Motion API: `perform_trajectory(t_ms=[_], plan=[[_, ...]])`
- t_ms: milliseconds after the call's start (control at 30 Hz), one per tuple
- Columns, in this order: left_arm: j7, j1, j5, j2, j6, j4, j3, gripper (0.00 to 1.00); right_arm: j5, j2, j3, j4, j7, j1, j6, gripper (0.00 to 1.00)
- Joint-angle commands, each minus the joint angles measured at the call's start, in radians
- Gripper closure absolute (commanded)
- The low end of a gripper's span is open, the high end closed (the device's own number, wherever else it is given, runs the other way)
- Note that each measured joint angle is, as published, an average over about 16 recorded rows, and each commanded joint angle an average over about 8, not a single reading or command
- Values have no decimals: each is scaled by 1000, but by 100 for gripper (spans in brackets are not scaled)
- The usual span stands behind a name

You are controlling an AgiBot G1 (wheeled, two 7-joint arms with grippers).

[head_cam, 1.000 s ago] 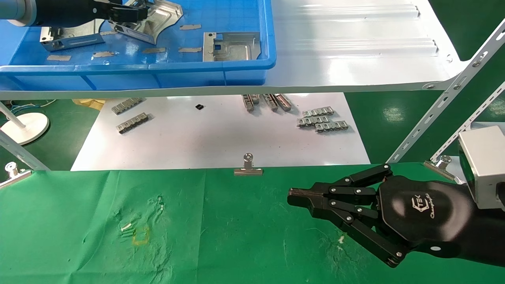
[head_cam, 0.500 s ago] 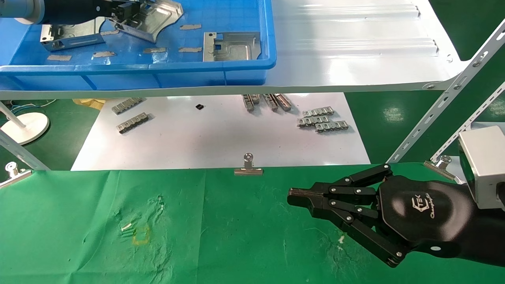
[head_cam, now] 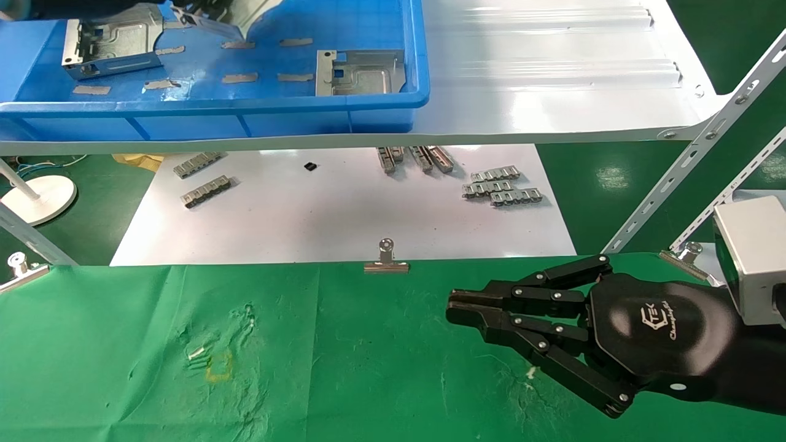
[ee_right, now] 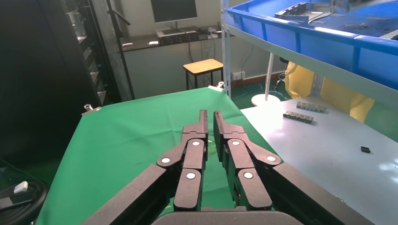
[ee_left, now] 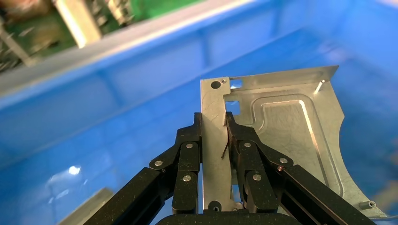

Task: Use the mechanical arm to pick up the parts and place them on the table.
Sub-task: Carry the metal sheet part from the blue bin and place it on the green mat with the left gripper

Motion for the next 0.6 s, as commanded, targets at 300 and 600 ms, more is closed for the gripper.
perform_trajectory(t_ms=[300, 600], plan=[[263, 99, -198, -154, 364, -140, -116, 100, 0, 0, 0, 0, 0, 0, 0, 0], [442, 272, -367, -287, 607, -342, -131, 100, 0, 0, 0, 0, 0, 0, 0, 0]])
